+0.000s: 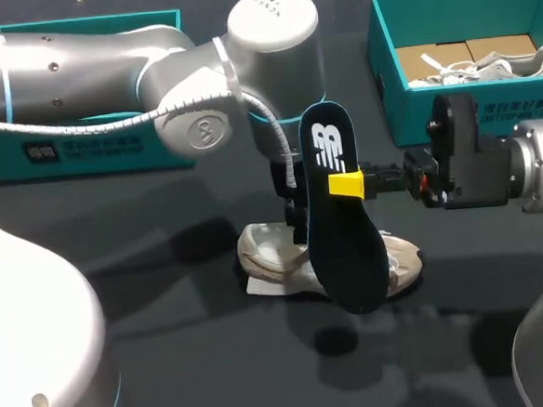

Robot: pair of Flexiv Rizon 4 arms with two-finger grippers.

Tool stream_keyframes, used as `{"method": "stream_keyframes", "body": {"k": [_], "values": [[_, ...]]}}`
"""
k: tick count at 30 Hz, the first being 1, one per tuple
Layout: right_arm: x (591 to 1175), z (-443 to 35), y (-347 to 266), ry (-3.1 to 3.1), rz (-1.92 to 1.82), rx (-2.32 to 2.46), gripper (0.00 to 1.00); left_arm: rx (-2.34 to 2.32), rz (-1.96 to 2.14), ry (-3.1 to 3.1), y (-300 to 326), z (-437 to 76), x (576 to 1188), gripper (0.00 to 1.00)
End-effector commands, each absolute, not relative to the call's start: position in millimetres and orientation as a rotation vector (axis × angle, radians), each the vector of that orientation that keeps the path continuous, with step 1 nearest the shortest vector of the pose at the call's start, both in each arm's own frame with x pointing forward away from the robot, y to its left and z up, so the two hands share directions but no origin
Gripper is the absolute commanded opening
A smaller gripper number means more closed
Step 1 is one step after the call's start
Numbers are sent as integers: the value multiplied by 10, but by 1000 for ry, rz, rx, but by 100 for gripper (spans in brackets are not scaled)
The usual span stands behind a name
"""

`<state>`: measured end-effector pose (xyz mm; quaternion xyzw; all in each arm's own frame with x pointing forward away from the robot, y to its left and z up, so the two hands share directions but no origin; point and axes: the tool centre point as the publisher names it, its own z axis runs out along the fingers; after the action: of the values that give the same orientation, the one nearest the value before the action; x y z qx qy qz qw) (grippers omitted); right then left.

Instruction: Take the shoe out of the shoebox, open the shoe tongue, remove and reinsert the insole, then place the shoe into the shoebox

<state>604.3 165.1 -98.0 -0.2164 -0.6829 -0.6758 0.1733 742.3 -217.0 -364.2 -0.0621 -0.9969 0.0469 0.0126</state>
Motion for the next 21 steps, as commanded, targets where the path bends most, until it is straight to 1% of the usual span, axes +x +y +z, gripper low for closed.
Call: {"method": "stream_keyframes", "body": {"k": [1, 2, 4, 5, 7, 8, 14, 15, 16, 17, 21], "values": [[6023, -990, 1666, -1938, -1918, -619, 0, -191, 117, -3103, -2300, -3826, 7435, 71], [6023, -990, 1666, -1938, -1918, -619, 0, -197, 118, -3096, -2303, -3840, 7426, 68], [6023, -990, 1666, -1938, -1918, -619, 0, -198, 114, -3097, -2308, -3869, 7415, 69], [6023, -990, 1666, -1938, -1918, -619, 0, -201, 113, -3091, -2307, -3879, 7411, 67], [6023, -990, 1666, -1938, -1918, -619, 0, -203, 110, -3089, -2304, -3898, 7393, 59], [6023, -990, 1666, -1938, -1918, -619, 0, -204, 110, -3086, -2301, -3905, 7387, 52], [6023, -990, 1666, -1938, -1918, -619, 0, -206, 100, -3074, -2278, -3949, 7368, 42], [6023, -990, 1666, -1938, -1918, -619, 0, -206, 100, -3072, -2275, -3955, 7366, 26], [6023, -990, 1666, -1938, -1918, -619, 0, -206, 99, -3071, -2272, -3960, 7362, 2], [6023, -990, 1666, -1938, -1918, -619, 0, -208, 98, -3069, -2269, -3964, 7356, 0], [6023, -990, 1666, -1938, -1918, -619, 0, -220, 98, -3061, -2257, -3968, 7332, 0]]}}
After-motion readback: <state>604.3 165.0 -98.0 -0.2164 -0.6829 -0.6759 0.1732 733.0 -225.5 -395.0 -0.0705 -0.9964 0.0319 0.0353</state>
